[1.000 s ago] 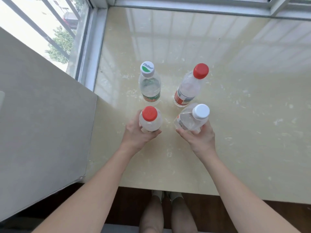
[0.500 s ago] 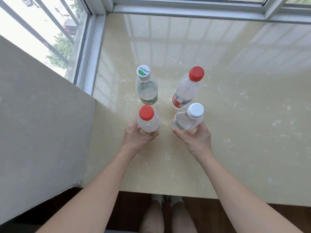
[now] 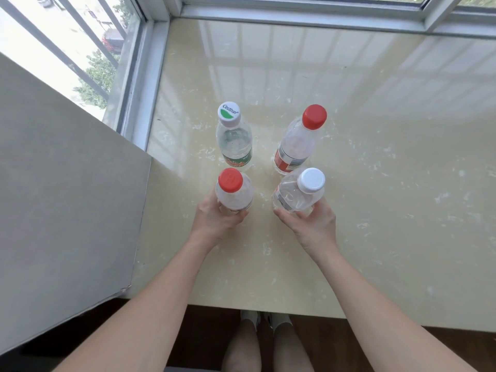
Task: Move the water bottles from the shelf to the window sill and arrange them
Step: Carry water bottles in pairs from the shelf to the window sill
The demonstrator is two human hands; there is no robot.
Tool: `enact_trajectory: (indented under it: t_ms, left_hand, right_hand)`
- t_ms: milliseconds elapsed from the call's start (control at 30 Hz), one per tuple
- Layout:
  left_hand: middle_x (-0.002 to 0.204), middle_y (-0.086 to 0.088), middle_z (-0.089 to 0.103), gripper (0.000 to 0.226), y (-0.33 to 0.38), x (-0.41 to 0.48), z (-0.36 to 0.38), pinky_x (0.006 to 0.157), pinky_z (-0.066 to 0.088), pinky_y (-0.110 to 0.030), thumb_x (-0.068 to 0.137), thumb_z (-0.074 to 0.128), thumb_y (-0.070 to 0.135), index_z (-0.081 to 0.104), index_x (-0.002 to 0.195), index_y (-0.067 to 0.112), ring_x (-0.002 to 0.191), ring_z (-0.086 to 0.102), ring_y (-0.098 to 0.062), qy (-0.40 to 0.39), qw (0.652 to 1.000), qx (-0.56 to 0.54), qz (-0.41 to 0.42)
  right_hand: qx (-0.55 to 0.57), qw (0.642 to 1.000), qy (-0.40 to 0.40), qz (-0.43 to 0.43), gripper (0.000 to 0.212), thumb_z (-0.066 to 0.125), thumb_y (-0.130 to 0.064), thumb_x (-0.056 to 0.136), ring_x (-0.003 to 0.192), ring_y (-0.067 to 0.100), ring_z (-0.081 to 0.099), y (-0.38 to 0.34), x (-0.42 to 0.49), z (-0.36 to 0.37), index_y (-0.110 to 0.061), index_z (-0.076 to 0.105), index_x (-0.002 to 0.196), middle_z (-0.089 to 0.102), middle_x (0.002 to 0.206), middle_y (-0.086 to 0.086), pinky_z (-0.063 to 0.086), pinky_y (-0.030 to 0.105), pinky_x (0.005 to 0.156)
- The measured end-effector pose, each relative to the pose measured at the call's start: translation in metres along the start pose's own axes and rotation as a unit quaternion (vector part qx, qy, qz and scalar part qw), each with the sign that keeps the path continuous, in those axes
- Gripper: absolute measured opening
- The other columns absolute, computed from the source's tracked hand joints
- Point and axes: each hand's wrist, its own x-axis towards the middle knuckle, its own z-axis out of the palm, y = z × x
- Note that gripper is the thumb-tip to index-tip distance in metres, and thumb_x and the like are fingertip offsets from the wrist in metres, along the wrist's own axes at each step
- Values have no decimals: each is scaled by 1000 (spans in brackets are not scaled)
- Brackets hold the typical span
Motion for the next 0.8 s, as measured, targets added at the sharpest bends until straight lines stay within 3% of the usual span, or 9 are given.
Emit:
enact_trajectory:
  t_ms: [100, 167, 233, 300, 400, 567, 700, 800]
  left_hand:
    - [104, 17, 65, 67, 1, -5, -6, 78, 49, -23, 61, 84, 25, 57, 123, 25, 98, 60, -9, -21, 999, 40, -2]
    - [116, 11, 59, 73, 9, -14, -17, 71, 42, -30, 68, 78, 24, 44, 133, 31, 93, 54, -14, -25, 990, 141, -11]
    - [130, 8, 50, 83, 22, -29, -37, 67, 40, -31, 77, 69, 23, 24, 145, 41, 87, 51, -20, -2, 958, 286, -2]
    - [138, 9, 43, 88, 41, -45, -61, 68, 45, -35, 81, 64, 25, 13, 149, 44, 98, 54, -23, 27, 930, 365, 25]
    - [143, 6, 44, 81, 78, -67, -94, 82, 50, -38, 82, 64, 27, 23, 152, 34, 118, 49, -22, 66, 908, 406, 80]
    - [126, -2, 62, 74, 144, -91, -132, 83, 52, -43, 68, 75, 31, 52, 138, 20, 104, 61, -27, 137, 872, 444, 155]
    - [123, 1, 64, 67, 212, -107, -143, 84, 52, -44, 69, 74, 37, 57, 131, 19, 109, 61, -24, 182, 855, 427, 230]
    - [119, 1, 66, 62, 262, -121, -148, 89, 52, -43, 71, 68, 43, 59, 128, 19, 108, 61, -25, 202, 839, 421, 281]
  right_hand:
    - [-42, 999, -28, 7, 68, 92, -23, 64, 115, 8, 61, 4, -1, -6, -29, 60, 124, 66, 120, -14, 48, 21, 91]
    - [-120, 991, -50, 14, 75, 90, -24, 65, 121, 7, 54, 3, -5, -19, -31, 54, 131, 60, 127, -13, 41, 22, 92]
    - [-221, 972, -78, 25, 83, 84, -25, 69, 127, 12, 47, -8, -10, -38, -31, 43, 142, 50, 136, -10, 37, 23, 92]
    - [-327, 939, -107, 21, 88, 77, -28, 74, 131, 17, 43, -28, -17, -59, -31, 33, 150, 43, 142, -8, 41, 28, 94]
    - [-434, 892, -121, -33, 80, 67, -31, 80, 132, 18, 42, -70, -26, -85, -31, 30, 152, 39, 145, -9, 44, 31, 97]
    - [-497, 845, -77, -180, 63, 64, -30, 78, 118, 21, 55, -149, -36, -113, -26, 49, 140, 54, 130, -5, 47, 33, 96]
    - [-484, 826, -3, -287, 61, 81, -28, 60, 95, 23, 68, -218, -36, -128, -23, 66, 118, 67, 109, -4, 56, 35, 79]
    - [-481, 807, 26, -340, 56, 83, -27, 59, 92, 24, 69, -275, -44, -134, -20, 70, 113, 70, 105, -1, 57, 36, 78]
